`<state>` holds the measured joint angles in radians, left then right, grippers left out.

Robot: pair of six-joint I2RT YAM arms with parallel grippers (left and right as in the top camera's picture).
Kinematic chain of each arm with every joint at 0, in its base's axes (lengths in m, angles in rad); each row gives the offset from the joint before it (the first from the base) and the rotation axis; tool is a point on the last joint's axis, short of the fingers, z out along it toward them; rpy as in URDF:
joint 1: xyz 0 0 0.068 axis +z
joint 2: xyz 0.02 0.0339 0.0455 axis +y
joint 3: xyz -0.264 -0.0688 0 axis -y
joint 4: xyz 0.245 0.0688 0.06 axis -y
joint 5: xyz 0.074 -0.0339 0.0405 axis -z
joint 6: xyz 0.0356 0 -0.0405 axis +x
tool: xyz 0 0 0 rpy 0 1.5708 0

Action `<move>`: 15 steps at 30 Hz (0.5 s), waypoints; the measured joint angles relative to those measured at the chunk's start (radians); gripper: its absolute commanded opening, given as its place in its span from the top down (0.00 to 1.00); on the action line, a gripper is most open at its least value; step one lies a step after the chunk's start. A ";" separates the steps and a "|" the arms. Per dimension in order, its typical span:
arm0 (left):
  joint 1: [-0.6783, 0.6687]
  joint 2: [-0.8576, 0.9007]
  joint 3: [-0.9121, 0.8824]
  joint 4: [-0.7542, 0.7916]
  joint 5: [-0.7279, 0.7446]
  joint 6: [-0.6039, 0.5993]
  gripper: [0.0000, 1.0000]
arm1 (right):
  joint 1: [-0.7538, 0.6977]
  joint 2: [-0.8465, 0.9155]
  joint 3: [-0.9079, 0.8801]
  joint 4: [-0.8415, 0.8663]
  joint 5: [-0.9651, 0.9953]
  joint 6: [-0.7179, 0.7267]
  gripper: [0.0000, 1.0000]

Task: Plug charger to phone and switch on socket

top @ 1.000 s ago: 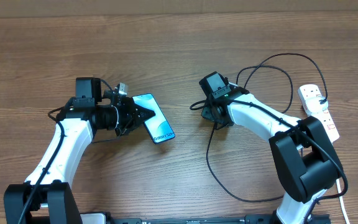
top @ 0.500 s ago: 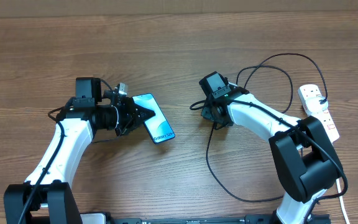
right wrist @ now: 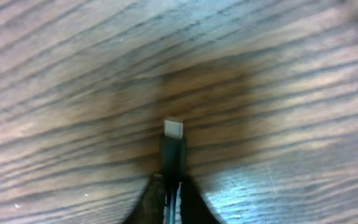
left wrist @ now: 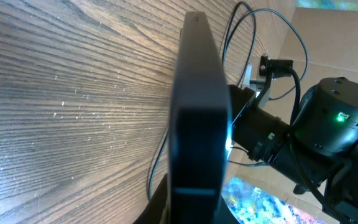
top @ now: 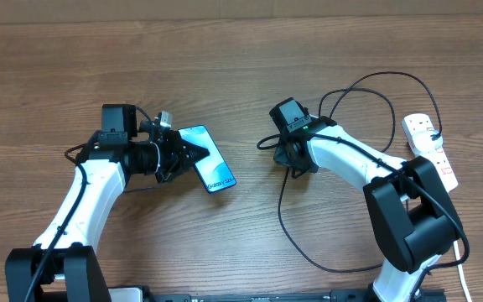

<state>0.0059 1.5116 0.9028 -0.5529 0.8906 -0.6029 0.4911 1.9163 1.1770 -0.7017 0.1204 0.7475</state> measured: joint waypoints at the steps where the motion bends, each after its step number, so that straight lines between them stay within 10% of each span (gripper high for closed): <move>1: 0.000 0.000 0.000 0.000 0.000 0.000 0.96 | 0.000 0.000 0.000 0.004 -0.006 -0.006 0.96; 15: 0.000 0.002 0.000 0.140 0.124 0.042 0.96 | -0.038 -0.045 0.001 -0.101 -0.255 -0.245 0.96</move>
<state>0.0059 1.5135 0.9024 -0.4129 1.0145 -0.5610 0.4530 1.8713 1.1778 -0.8028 -0.1345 0.5026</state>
